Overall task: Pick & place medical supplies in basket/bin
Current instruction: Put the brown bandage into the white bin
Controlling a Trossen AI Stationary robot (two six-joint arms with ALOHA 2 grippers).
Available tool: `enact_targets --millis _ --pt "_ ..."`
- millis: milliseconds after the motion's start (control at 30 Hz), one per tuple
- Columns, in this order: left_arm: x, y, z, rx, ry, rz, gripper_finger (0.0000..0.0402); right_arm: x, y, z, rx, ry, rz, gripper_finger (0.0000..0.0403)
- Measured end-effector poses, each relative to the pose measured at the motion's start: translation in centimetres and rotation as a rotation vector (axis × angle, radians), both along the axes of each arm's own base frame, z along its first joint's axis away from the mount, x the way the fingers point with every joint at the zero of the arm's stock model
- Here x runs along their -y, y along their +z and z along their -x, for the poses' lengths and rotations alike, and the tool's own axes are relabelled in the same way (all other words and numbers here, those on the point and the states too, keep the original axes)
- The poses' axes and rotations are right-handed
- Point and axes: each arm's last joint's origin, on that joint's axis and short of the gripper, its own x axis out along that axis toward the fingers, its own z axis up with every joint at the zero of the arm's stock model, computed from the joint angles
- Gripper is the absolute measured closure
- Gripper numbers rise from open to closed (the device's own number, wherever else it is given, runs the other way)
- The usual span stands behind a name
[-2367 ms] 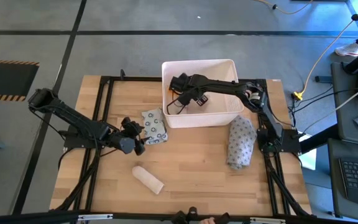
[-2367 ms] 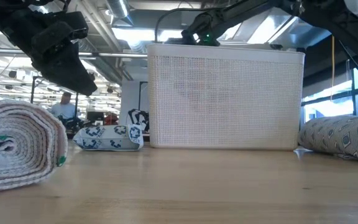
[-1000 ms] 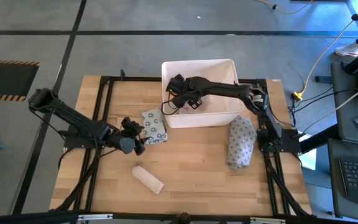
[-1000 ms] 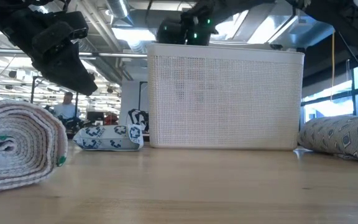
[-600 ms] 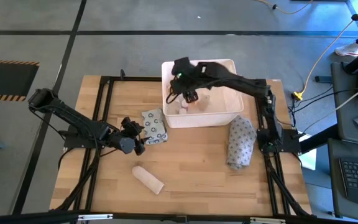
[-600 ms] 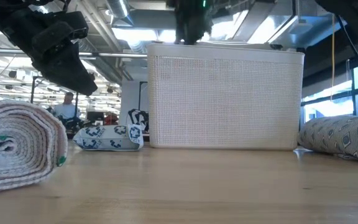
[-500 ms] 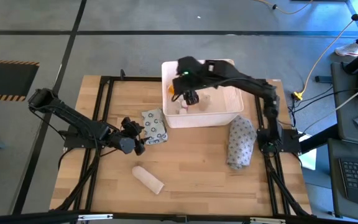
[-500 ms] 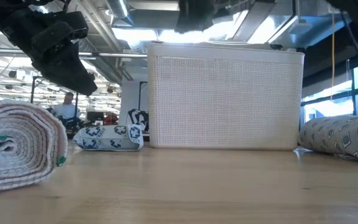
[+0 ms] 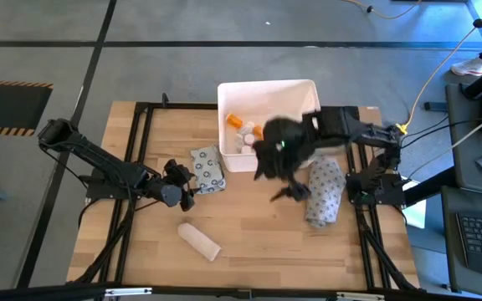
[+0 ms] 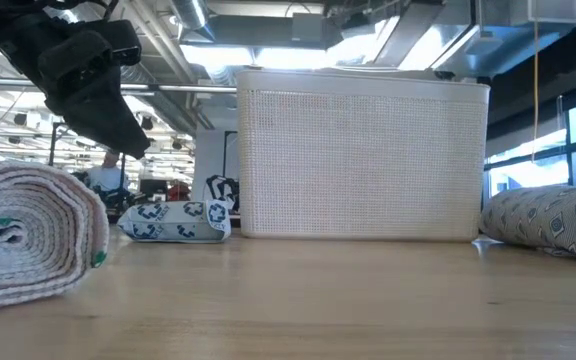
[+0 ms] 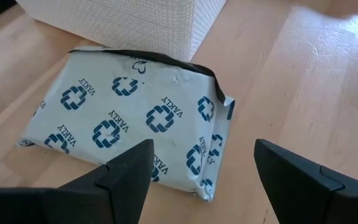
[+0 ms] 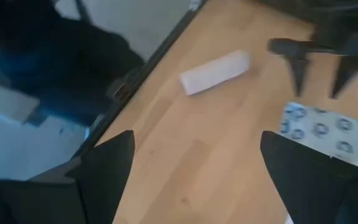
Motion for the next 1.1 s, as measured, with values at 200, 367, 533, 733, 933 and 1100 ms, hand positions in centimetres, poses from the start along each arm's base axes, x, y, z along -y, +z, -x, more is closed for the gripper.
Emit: enact_targets --millis 200,367,533,733,933,1100 --pt "0.0 0.0 0.0 -0.002 -0.003 0.003 0.0130 -3.7 -2.9 -0.6 -0.035 0.060 -0.016 0.0054" --pt "0.0 0.0 0.0 -0.001 -0.001 0.005 0.0131 -5.2 -6.3 -1.2 -0.038 0.043 -0.054 0.0054" --pt "0.0 0.0 0.0 -0.001 -0.002 0.004 0.0131 -6.6 -8.9 -0.4 0.045 -0.022 -0.089 0.0054" --pt "0.0 0.0 0.0 -0.001 -0.001 0.003 0.0130 -8.0 -12.9 2.4 0.186 -0.188 -0.074 0.0054" --pt "0.0 0.0 0.0 -0.003 -0.018 -0.017 0.0132 -8.7 -17.4 5.2 0.328 -0.351 -0.118 0.0054" --pt "0.9 0.7 -1.0 0.070 -0.165 0.139 0.0133 -8.3 -20.6 6.3 0.395 -0.420 -0.115 0.0054"
